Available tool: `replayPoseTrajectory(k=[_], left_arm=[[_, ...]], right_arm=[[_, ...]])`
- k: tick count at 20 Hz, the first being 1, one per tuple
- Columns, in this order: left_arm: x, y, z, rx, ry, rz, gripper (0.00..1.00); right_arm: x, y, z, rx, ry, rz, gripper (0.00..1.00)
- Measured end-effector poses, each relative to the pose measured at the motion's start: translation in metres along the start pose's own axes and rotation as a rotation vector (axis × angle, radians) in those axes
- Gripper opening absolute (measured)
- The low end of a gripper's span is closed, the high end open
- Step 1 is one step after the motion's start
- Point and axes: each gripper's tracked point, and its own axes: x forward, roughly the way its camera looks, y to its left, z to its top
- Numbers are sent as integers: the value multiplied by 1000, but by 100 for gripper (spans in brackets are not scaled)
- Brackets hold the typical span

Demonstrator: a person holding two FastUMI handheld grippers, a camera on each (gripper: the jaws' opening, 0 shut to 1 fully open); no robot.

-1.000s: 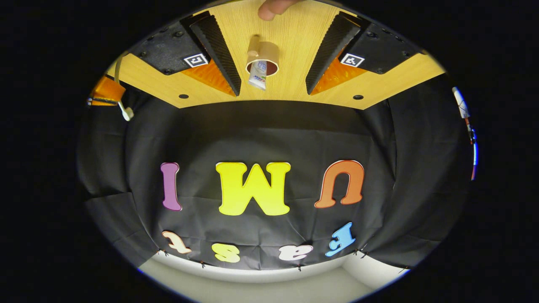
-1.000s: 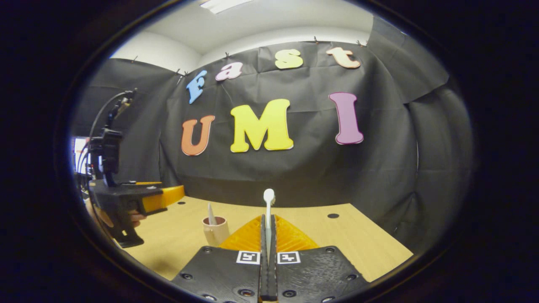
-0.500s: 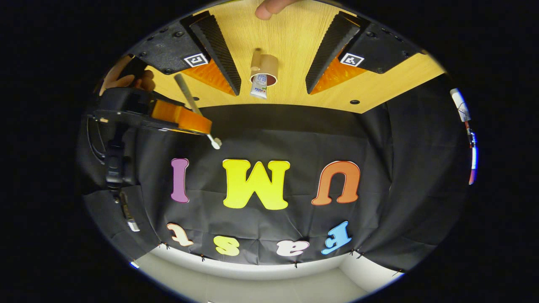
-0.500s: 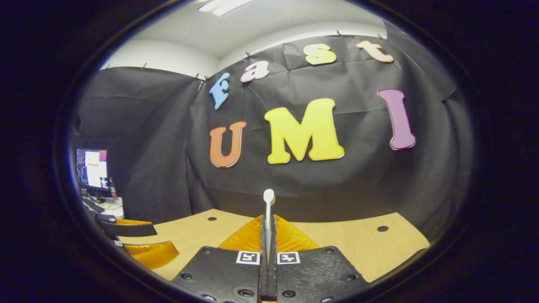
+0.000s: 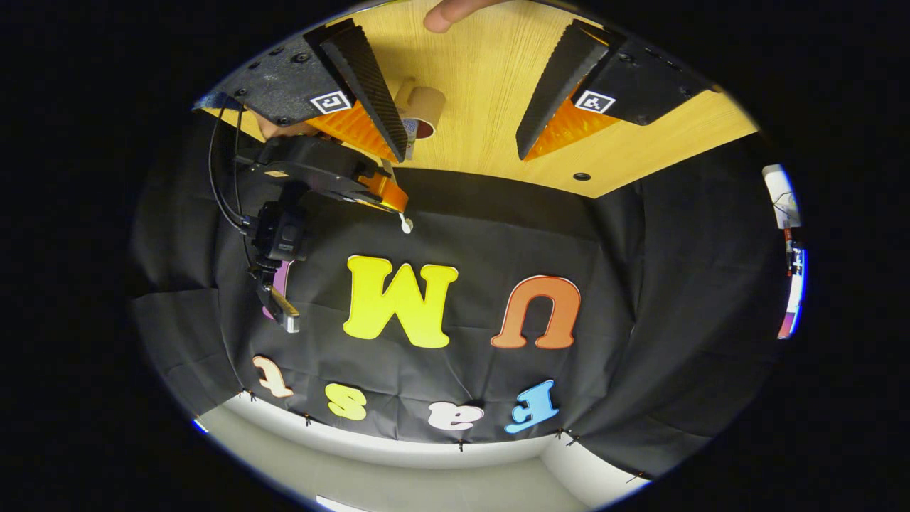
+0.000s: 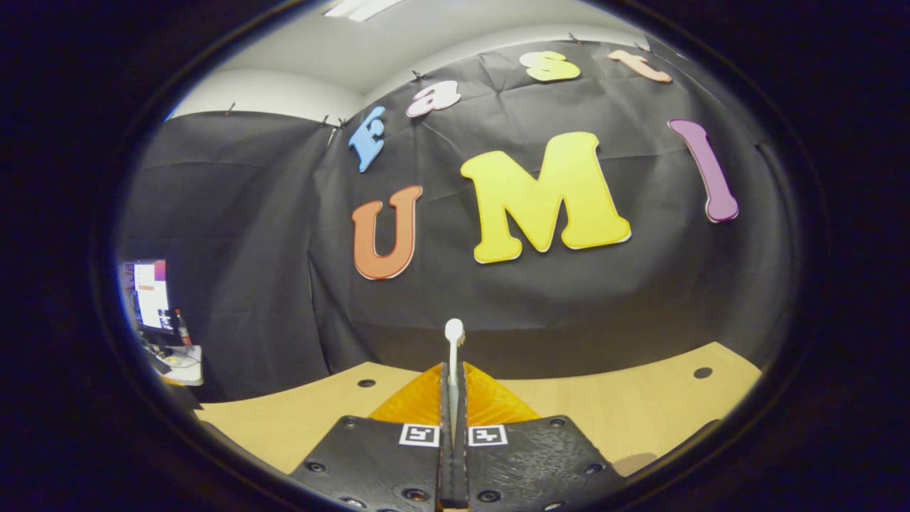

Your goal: Put the toothbrush and toothpaste on the desktop into the cup, then pick up the cup and place it on the coaster on the desktop.

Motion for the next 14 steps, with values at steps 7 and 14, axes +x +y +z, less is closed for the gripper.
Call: replayPoseTrajectory(k=[7,14], left_arm=[[4,14,-2,-32,1,1,98],[9,12,-12,-34,33,-6,98]], right_arm=[[32,-3,-27,-6,45,-47,0],[32,-10,-27,-25,39,-55,5]])
